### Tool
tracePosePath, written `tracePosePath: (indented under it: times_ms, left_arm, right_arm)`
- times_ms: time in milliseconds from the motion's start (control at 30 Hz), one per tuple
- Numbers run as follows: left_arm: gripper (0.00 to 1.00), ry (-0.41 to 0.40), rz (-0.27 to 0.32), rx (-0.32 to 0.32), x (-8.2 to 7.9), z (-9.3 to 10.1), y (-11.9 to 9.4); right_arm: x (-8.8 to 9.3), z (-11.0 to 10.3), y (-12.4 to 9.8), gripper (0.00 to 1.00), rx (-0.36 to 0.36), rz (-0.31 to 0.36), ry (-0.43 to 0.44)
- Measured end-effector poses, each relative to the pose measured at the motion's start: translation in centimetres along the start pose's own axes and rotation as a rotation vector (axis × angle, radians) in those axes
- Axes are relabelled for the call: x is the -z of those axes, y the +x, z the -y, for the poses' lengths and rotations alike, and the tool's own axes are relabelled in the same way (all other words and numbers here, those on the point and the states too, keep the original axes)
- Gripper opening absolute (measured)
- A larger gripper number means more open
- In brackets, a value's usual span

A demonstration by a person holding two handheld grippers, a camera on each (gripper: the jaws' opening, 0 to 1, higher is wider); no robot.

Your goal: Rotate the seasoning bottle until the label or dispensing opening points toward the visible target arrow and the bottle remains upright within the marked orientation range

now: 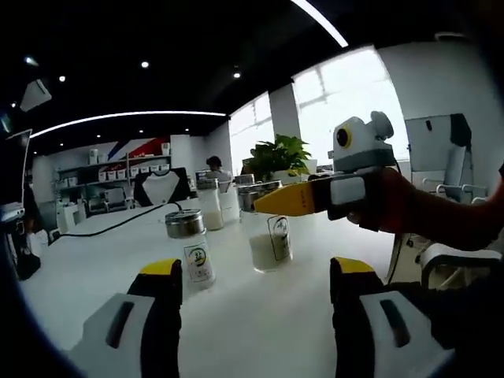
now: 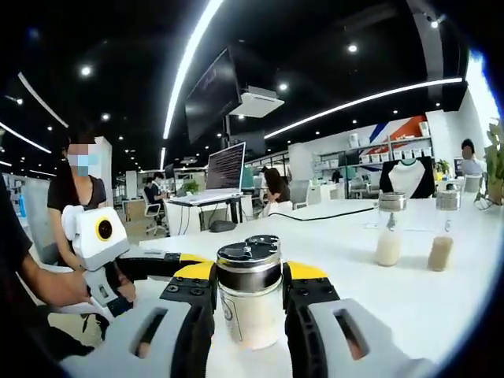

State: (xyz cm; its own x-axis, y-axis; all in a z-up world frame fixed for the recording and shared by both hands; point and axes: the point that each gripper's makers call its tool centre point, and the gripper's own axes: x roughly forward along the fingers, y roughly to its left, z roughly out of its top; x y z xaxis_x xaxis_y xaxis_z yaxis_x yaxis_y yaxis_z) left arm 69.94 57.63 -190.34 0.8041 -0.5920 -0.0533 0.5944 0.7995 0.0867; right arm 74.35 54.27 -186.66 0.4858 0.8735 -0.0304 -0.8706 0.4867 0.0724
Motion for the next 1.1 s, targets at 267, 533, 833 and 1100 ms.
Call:
tracePosePath:
  times_ms: [267, 533, 833, 1100]
  left_arm:
    - [0.97, -0.009, -0.001, -0.014, -0.3, -0.7, -0.3]
    - [1.00, -0.008, 0.024, -0.031, -0.9, -1.2, -0.6]
    - [1.00, -0.009, 0.018, -0.043, -0.8, -1.5, -0.6]
    - [1.00, 0.002, 0.061, -0.087, -1.9, -2.3, -1.1]
  right_arm:
    - [0.6, 2.4, 0.7, 0.30, -0.003, -0.022, 0.015]
    - [1.6, 3.8, 1.4, 0.30, 0.005, -0.055, -0.025]
    - [2.1, 4.8, 1.6, 0.31, -0.010, -0.074, -0.027]
    - [2.2, 5.2, 1.9, 0.31, -0.036, -0.077, -0.031]
